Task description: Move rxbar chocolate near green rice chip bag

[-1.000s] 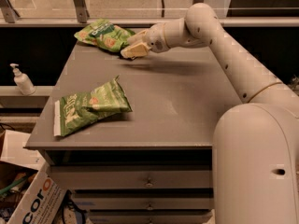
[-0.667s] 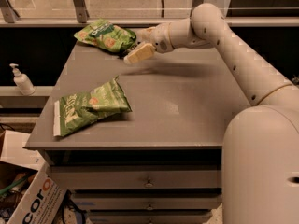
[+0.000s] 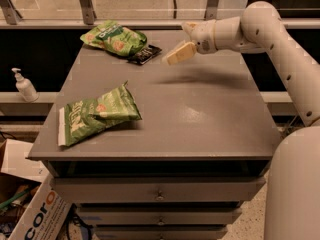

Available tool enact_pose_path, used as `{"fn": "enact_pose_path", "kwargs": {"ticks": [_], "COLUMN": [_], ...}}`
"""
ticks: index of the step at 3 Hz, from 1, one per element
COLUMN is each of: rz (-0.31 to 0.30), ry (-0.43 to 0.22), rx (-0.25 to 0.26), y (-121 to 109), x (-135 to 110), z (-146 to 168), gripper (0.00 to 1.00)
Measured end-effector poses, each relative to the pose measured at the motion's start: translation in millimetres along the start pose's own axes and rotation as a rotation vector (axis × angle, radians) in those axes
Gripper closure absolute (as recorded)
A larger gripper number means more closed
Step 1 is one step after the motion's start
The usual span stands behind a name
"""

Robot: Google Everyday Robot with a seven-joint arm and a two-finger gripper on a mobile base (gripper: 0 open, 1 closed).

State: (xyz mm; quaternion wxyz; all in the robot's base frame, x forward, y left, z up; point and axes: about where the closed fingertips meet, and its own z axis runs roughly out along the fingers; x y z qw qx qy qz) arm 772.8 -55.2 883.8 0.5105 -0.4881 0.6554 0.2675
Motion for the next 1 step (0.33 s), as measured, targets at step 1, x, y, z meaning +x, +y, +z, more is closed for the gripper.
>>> {"fn": "enact_pose_path", "kwargs": {"ticks": [1], "rz": [0.000], "ry": [0.000], "rx": [0.000], "y": [0.1], "x": [0.1], "z": [0.2], "gripper": [0.00]}}
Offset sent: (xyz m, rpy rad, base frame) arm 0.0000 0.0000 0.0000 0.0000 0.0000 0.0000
